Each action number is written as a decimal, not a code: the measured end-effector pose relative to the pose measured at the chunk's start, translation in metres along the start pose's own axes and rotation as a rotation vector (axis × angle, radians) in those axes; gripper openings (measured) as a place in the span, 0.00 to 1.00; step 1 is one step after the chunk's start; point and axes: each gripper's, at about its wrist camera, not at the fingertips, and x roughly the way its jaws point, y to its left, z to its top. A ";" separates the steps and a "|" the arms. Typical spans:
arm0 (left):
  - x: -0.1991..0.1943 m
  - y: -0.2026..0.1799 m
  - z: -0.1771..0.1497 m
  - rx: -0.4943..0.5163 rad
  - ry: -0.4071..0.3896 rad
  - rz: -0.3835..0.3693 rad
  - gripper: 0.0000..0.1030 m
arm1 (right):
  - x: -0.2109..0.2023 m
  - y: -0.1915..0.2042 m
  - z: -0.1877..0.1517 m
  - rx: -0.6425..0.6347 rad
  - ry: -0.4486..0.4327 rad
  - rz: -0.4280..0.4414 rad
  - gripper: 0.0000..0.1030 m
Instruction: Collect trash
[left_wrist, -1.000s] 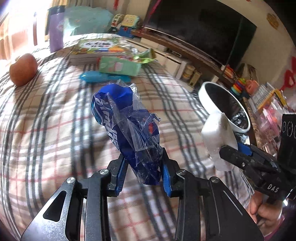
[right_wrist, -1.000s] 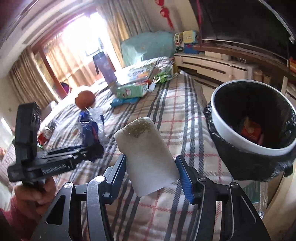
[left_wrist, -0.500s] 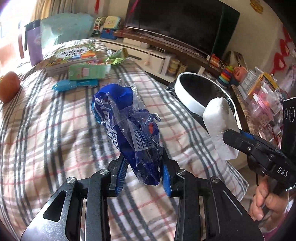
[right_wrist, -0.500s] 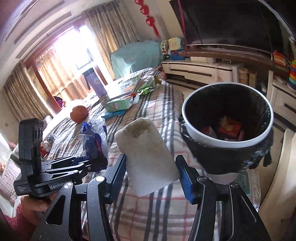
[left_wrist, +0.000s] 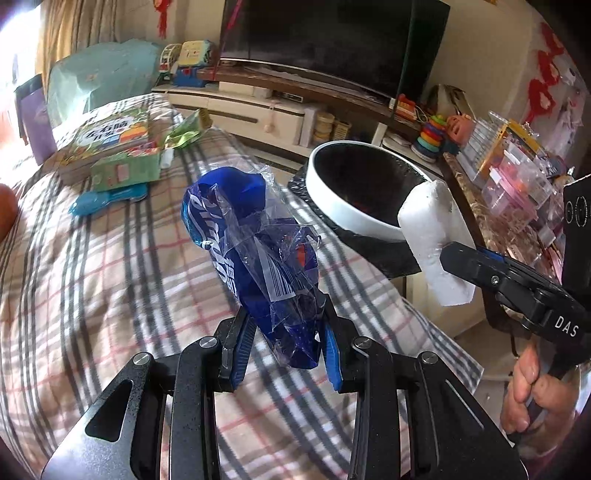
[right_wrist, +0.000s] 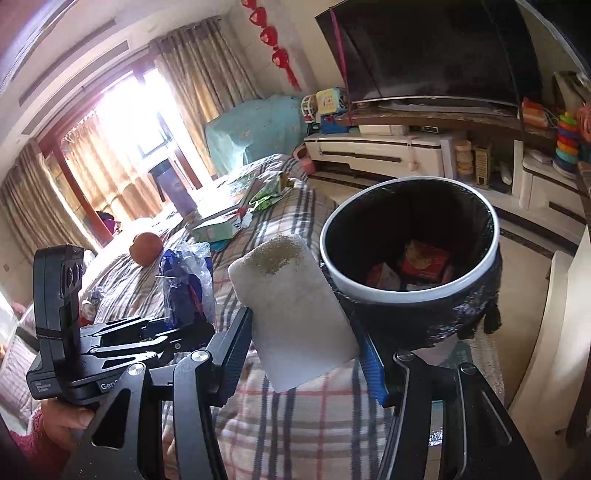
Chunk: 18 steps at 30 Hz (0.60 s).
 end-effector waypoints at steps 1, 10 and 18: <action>0.001 -0.002 0.001 0.004 0.000 0.000 0.30 | -0.001 -0.001 0.000 0.002 -0.002 -0.003 0.54; 0.007 -0.021 0.011 0.041 0.005 -0.015 0.30 | -0.014 -0.018 0.003 0.031 -0.028 -0.031 0.54; 0.013 -0.035 0.021 0.071 0.006 -0.032 0.30 | -0.022 -0.028 0.008 0.050 -0.045 -0.052 0.54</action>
